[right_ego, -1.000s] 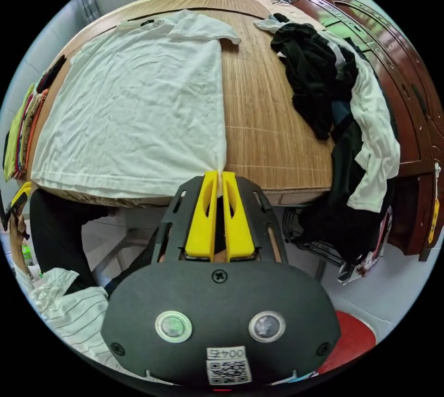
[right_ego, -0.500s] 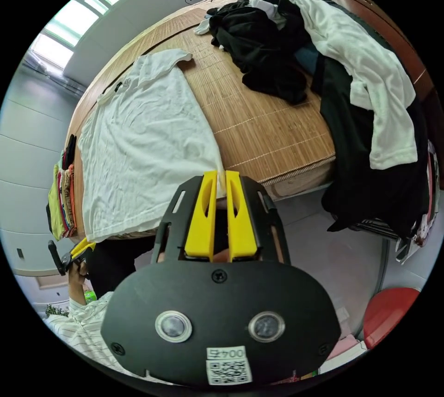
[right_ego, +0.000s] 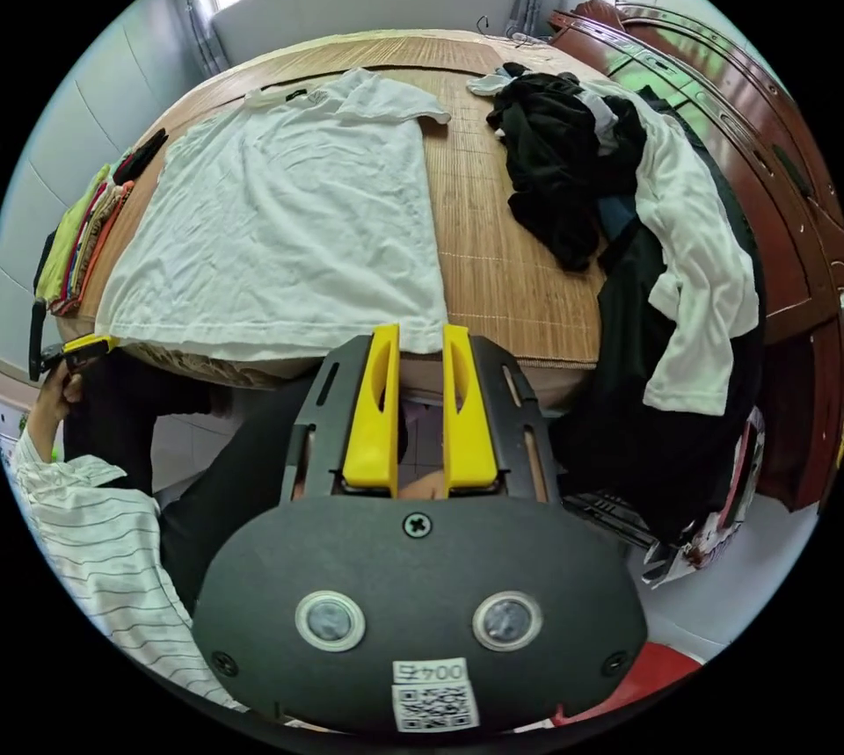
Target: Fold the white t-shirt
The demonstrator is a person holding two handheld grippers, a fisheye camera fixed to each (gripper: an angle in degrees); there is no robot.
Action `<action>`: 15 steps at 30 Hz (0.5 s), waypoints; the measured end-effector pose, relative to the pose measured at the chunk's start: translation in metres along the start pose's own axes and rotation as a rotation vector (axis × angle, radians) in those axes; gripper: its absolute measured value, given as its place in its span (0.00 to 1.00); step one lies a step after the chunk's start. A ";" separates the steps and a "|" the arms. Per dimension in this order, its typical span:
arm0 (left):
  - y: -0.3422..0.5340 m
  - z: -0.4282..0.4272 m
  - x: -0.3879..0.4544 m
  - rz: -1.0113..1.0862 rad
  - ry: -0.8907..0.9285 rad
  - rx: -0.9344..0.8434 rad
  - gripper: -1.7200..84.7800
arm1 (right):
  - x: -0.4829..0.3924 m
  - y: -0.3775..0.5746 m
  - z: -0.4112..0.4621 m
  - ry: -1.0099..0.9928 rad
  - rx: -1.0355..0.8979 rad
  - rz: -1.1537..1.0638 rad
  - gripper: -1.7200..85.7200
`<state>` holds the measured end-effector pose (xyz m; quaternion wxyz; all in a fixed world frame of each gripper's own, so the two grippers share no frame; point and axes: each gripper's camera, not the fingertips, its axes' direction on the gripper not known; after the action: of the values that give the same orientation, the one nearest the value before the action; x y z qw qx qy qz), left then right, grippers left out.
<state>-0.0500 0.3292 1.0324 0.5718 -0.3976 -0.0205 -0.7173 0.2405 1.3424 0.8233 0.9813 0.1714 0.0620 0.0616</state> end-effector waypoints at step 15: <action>0.017 -0.020 0.022 -0.027 -0.077 0.020 0.05 | 0.009 -0.003 0.001 -0.051 -0.045 0.060 0.01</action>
<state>-0.0476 0.2961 1.0252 0.5650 -0.4188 -0.0551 -0.7088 0.2497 1.3408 0.8225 0.9839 0.1526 0.0304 0.0878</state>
